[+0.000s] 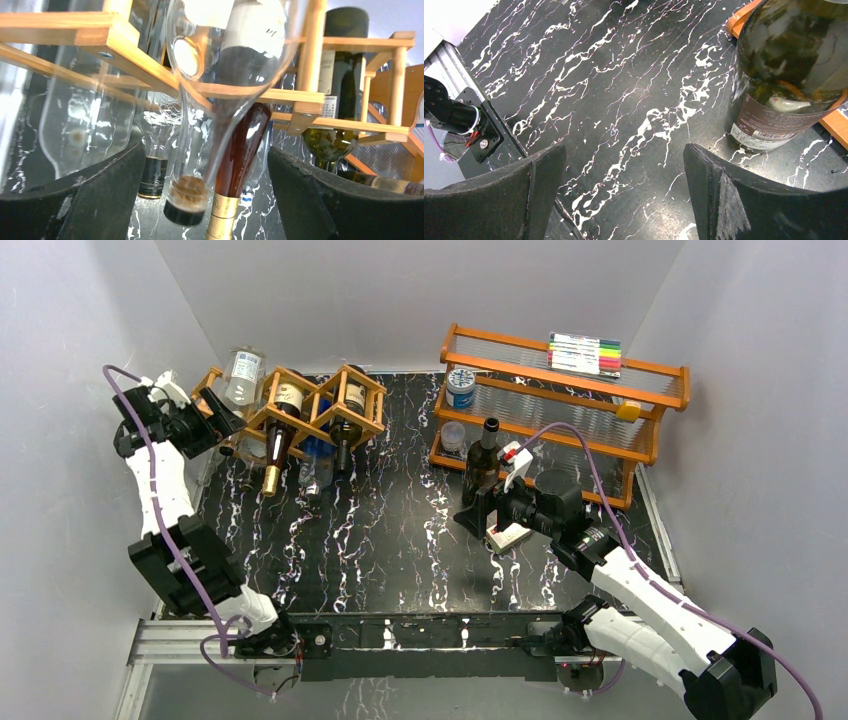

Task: Take the wine bottle off the wine rack

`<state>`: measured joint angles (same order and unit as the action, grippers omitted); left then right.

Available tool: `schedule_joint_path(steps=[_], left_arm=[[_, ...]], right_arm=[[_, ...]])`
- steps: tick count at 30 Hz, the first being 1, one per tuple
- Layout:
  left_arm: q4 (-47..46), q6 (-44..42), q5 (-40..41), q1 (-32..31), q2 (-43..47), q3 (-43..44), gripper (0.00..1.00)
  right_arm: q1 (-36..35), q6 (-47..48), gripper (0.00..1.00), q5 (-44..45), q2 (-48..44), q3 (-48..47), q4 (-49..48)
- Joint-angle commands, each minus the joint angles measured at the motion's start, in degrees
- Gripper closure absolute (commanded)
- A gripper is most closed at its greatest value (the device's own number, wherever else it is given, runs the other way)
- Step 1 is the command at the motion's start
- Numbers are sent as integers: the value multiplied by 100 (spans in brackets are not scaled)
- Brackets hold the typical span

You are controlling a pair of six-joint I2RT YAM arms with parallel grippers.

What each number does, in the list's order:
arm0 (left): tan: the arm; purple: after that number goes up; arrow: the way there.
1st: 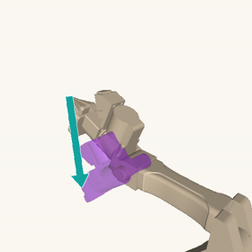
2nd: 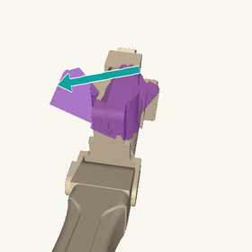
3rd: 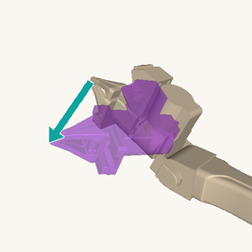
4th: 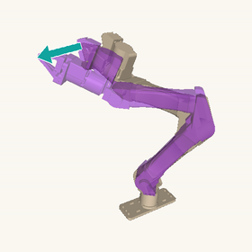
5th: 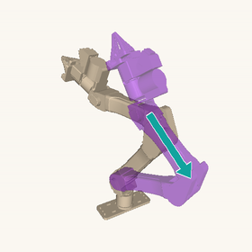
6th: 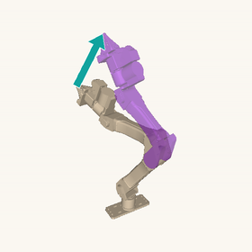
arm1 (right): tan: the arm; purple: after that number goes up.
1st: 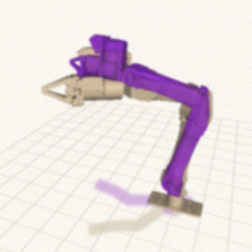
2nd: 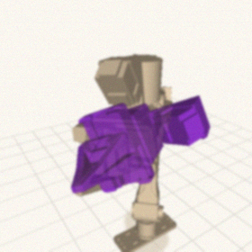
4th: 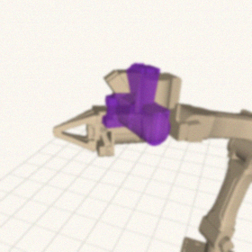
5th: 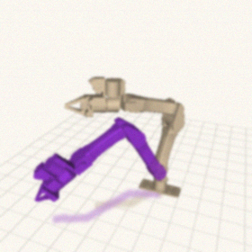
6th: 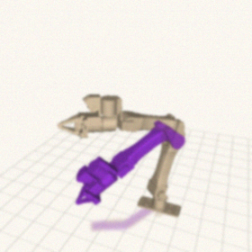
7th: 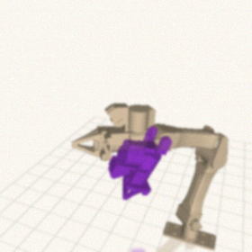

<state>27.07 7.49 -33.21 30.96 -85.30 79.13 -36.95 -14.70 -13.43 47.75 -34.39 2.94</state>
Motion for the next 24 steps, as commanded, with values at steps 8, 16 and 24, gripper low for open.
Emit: schedule_joint_path(steps=[8,16,24], left_arm=[[-205,-12,-1433,-2,-839,429,34],[-180,-72,-1886,-2,-1279,715,40],[-213,-42,-2188,-4,-1403,625,44]], right_arm=[[-42,78,2,-3,198,-191,-329],[-44,89,2,23,281,-246,-293],[-43,78,2,12,379,-291,-311]])
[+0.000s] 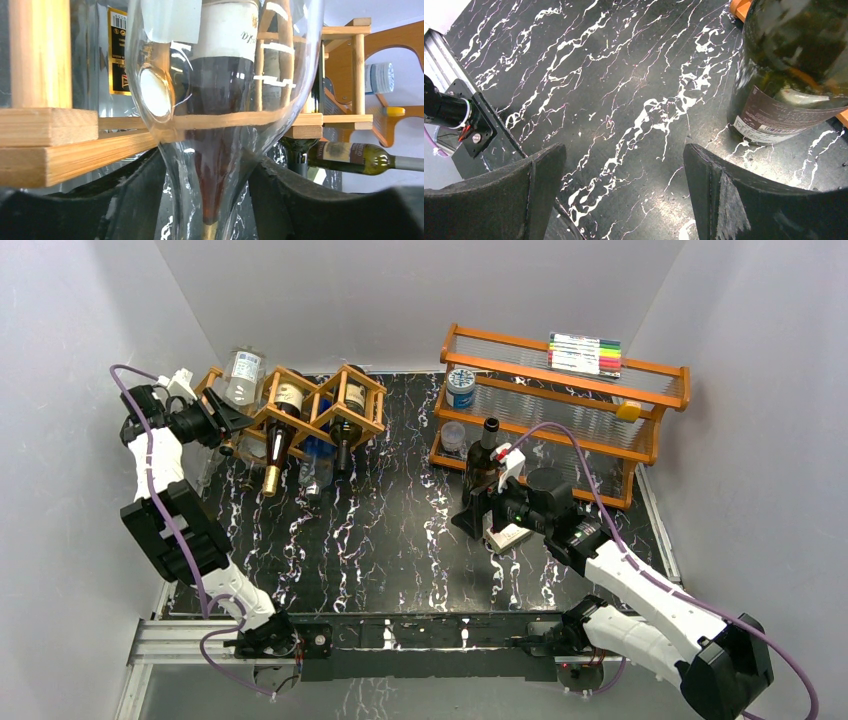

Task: Take the wine bottle off the wine rack

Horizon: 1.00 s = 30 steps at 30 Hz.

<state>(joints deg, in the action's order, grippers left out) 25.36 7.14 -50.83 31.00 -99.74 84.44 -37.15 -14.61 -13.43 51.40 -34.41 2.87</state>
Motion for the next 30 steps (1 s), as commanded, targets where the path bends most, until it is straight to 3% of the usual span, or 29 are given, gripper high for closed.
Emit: schedule_joint_path(steps=[1,3,10,12,17,30], left_arm=[[-56,2,-406,-7,40,89,48],[-65,11,-412,-9,35,91,58],[-146,269,-610,-11,233,-58,75],[-208,439,-650,-7,347,-145,87],[-481,907,-666,-7,712,-339,100],[-2085,2768,-386,1,1713,-1212,100]], right_arm=[[-22,69,2,8,19,-293,-305],[-27,68,2,7,24,-294,-305],[-28,47,2,7,48,-344,-296],[-23,49,2,5,54,-338,-290],[-27,38,2,-24,55,-384,-255],[-25,26,2,-21,5,-472,-128]])
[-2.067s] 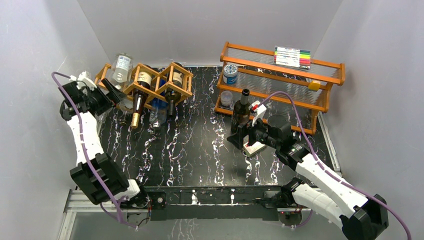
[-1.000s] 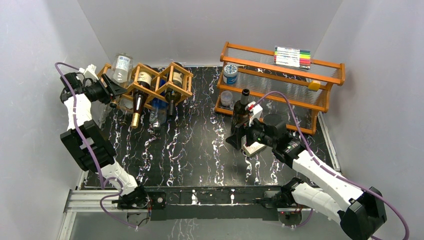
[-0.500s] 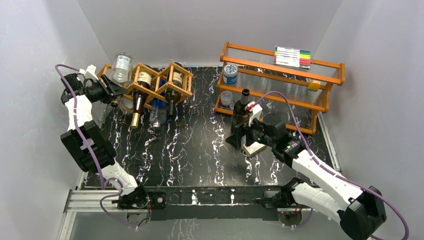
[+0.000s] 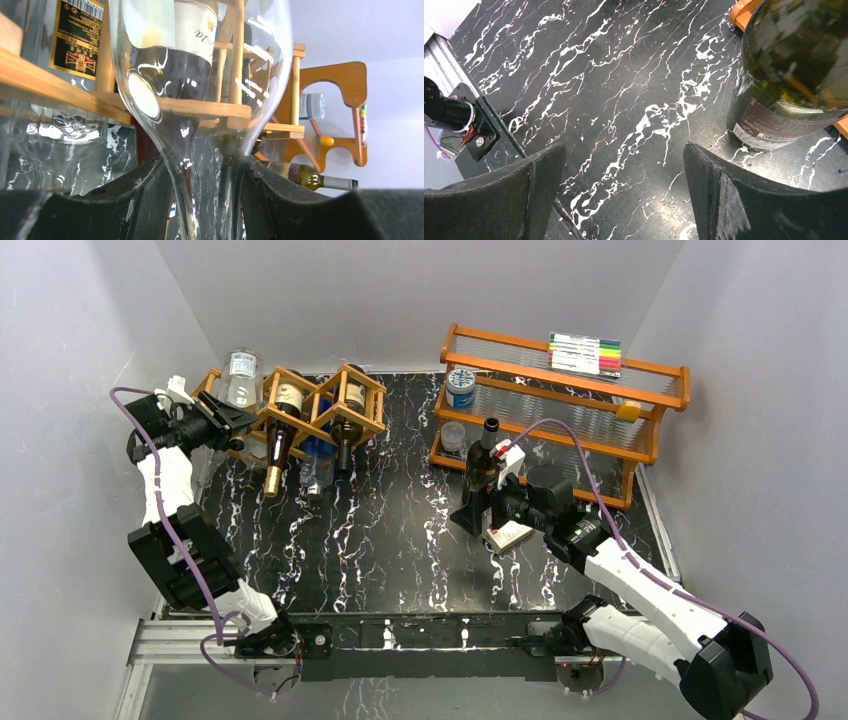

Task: Take the wine bottle off the wine rack

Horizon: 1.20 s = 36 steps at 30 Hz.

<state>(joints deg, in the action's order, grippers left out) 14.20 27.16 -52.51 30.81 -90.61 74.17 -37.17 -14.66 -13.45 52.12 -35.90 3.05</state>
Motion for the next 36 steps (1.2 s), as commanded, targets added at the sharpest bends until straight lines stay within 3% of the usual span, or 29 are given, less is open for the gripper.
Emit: schedule_joint_path(steps=[1,11,26,36], left_arm=[[-1086,848,-152,22,921,-259,100],[-2125,1530,131,22,1587,-656,100],[-2565,1836,-113,22,1979,-592,100],[-2356,2050,-342,22,2223,-235,100]], right_arm=[[-24,37,2,-11,-78,-322,-140],[-21,45,2,18,-157,-304,-102],[-25,22,2,-8,-117,-304,-128],[-19,47,2,81,-40,-388,-49]])
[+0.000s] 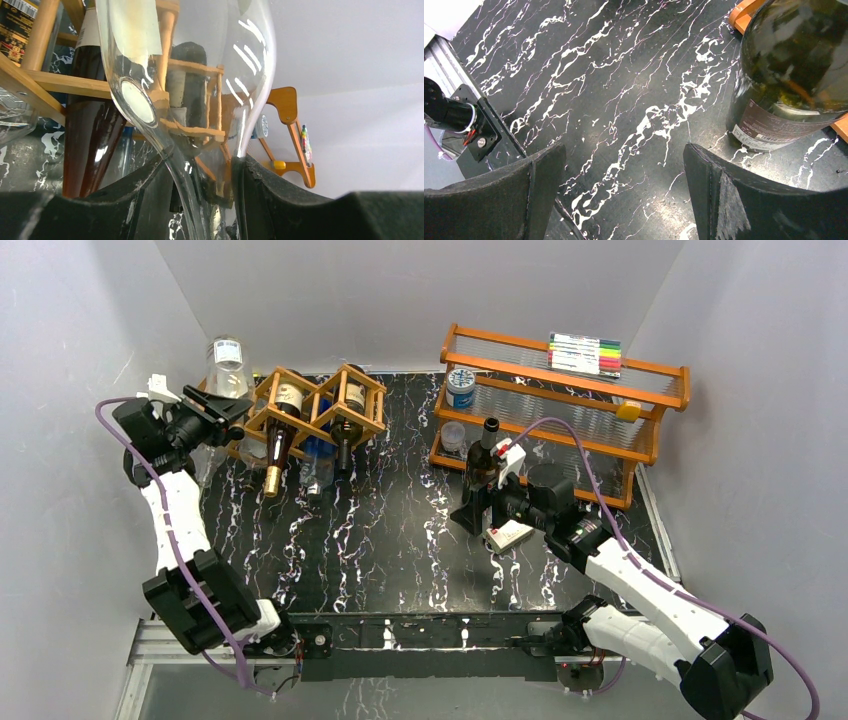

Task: Take the wine bottle off the wine rack

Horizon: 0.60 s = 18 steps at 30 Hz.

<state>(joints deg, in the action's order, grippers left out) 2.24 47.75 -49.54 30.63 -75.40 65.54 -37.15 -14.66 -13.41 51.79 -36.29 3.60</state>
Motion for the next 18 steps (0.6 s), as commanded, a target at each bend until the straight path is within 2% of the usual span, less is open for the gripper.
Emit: schedule_joint_path(steps=[1,10,18], left_arm=[[-1156,23,-681,39,755,627,100],[-1218,209,-864,-590,1131,438,100],[-737,-74,-863,-1719,1258,703,100]], right_arm=[[-21,61,2,95,-9,-363,-86],[-21,115,2,247,-95,-485,-18],[-24,157,2,533,-170,-639,185]])
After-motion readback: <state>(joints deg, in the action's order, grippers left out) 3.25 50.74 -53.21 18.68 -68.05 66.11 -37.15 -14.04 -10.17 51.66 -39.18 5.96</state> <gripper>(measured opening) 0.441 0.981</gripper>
